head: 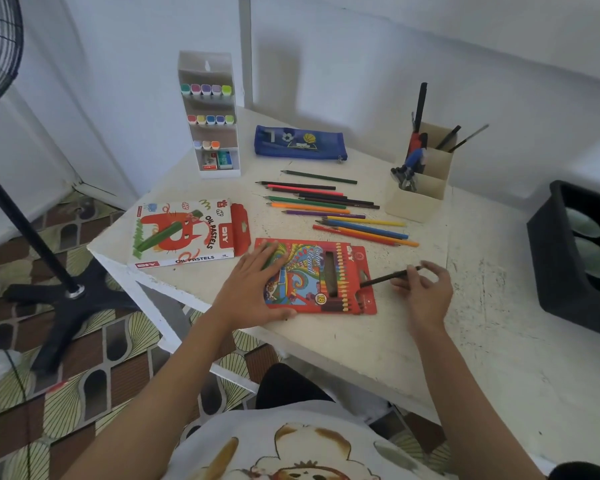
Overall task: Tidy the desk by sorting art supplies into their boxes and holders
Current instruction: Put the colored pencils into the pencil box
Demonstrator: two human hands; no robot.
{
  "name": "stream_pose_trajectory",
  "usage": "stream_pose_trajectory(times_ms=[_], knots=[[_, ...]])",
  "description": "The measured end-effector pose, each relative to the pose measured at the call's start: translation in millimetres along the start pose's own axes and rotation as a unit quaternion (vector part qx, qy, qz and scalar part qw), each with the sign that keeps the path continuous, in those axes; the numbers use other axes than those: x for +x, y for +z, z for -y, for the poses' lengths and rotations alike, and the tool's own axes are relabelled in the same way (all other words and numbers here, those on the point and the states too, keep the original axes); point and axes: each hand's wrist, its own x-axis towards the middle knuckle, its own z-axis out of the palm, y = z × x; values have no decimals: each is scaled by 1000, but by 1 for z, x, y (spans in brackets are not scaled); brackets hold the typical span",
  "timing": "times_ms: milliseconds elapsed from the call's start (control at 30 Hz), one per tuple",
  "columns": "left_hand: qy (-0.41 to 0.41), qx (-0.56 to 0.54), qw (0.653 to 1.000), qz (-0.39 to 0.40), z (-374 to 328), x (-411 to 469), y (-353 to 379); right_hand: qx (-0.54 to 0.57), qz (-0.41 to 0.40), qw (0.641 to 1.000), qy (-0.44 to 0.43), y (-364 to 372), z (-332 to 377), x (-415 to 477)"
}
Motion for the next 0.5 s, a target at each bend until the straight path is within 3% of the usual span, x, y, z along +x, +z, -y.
stream_pose_trajectory(times_ms=[167,300,500], knots=[[-1,-3,1000,-2,1,0,0,-118,123,985,-28,6,-2,-17],[0,-4,1000,-1,1,0,0,-314,218,920,-85,8,-4,-17],[-1,0,1000,0,2,-1,0,-390,262,871,-142,10,-14,-8]])
